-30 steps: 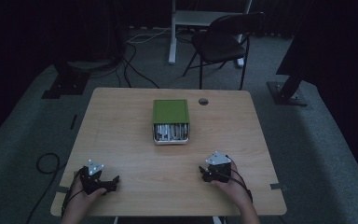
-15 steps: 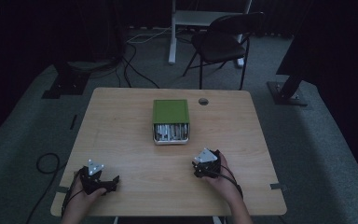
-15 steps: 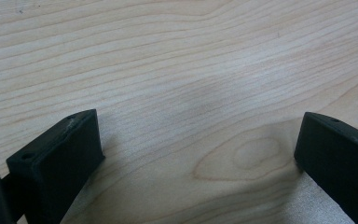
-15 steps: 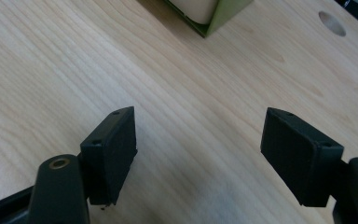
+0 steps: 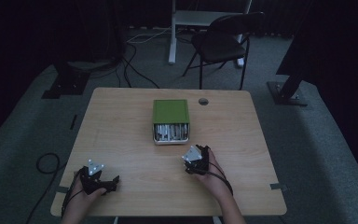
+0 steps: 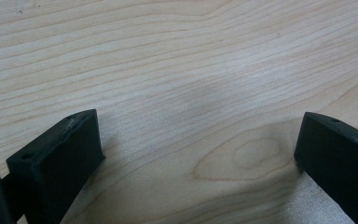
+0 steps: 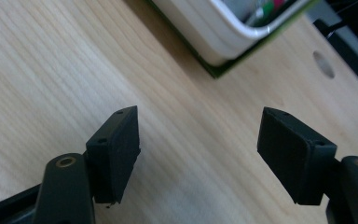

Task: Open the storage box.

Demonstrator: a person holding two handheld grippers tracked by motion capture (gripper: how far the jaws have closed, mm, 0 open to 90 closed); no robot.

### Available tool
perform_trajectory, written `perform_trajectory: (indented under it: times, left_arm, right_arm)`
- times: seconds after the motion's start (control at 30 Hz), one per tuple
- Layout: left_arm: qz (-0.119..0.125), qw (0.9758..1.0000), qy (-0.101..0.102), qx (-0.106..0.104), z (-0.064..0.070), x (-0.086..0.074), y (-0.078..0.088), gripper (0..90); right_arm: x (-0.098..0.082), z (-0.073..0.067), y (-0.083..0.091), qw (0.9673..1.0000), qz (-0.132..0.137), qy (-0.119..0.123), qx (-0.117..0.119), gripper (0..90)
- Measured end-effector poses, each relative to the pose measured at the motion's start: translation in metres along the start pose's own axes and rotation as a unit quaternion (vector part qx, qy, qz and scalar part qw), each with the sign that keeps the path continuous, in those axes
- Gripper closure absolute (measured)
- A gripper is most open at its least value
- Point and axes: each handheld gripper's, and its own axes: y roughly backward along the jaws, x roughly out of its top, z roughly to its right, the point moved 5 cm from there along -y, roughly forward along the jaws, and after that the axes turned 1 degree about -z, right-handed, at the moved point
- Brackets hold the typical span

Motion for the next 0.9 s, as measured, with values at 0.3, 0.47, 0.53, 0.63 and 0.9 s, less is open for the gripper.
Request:
perform_trajectory:
  times: [0.3, 0.47, 0.53, 0.63, 0.9]
  left_arm:
    - [0.0, 1.0, 0.0, 0.0, 0.0, 0.0, 0.0, 1.3]
    - [0.0, 1.0, 0.0, 0.0, 0.0, 0.0, 0.0, 1.3]
    - [0.0, 1.0, 0.0, 0.0, 0.0, 0.0, 0.0, 1.3]
    - [0.0, 1.0, 0.0, 0.0, 0.0, 0.0, 0.0, 1.3]
    - [0.0, 1.0, 0.0, 0.0, 0.0, 0.0, 0.0, 1.3]
  right_arm:
    - [0.016, -0.009, -0.004, 0.9979, 0.004, 0.059, -0.026, 31.1]
    - [0.022, -0.016, -0.007, 0.9898, 0.0, 0.124, -0.07, 31.8]
    - [0.023, -0.018, -0.007, 0.9886, 0.001, 0.132, -0.073, 32.1]
    - [0.027, -0.023, -0.009, 0.9816, 0.002, 0.164, -0.097, 34.1]
    - [0.033, -0.027, -0.013, 0.9635, 0.004, 0.219, -0.155, 34.5]
